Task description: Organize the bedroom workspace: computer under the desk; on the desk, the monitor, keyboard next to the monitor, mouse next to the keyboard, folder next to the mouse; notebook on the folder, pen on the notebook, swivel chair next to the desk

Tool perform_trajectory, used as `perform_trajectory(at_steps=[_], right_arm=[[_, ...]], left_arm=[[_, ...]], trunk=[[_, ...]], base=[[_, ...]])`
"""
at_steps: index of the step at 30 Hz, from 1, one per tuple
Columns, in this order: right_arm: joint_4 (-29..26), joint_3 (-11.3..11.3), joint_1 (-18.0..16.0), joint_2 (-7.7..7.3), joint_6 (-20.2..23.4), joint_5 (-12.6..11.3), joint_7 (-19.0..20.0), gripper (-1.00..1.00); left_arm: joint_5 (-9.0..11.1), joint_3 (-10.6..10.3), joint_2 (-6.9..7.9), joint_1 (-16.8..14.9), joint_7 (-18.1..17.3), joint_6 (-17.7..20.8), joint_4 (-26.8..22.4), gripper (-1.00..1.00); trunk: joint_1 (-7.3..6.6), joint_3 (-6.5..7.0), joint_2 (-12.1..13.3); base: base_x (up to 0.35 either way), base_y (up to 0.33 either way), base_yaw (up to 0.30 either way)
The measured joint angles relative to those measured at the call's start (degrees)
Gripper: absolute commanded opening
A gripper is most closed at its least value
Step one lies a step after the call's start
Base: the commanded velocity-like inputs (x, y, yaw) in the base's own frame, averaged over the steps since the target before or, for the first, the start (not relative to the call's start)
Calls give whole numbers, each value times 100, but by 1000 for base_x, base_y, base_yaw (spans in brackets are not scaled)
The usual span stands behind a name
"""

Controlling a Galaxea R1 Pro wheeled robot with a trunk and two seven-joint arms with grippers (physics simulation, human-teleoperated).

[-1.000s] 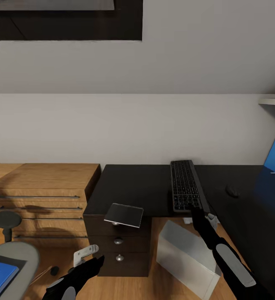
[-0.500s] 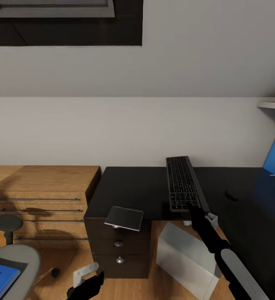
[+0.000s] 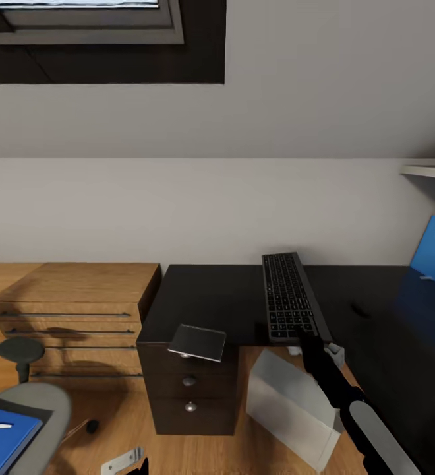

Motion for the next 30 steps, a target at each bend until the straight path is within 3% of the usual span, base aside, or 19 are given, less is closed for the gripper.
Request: perform_trajectory(at_steps=[11, 17, 30], right_arm=[[7, 1, 2, 7, -12, 30, -10, -100], [12, 1, 0, 5, 9, 26, 4, -100], [40, 9, 1, 2, 12, 11, 17, -100]], left_arm=[[-12, 6, 3, -1, 0, -7, 90, 100], [-3, 49, 133, 1, 3, 12, 81, 100], [-1, 46, 153, 1, 15, 36, 80, 100]], trunk=[[-241, 198, 441], [-373, 305, 682], [-659, 539, 1204]], base=[[-338, 0, -86], [-340, 0, -66], [-343, -29, -2]])
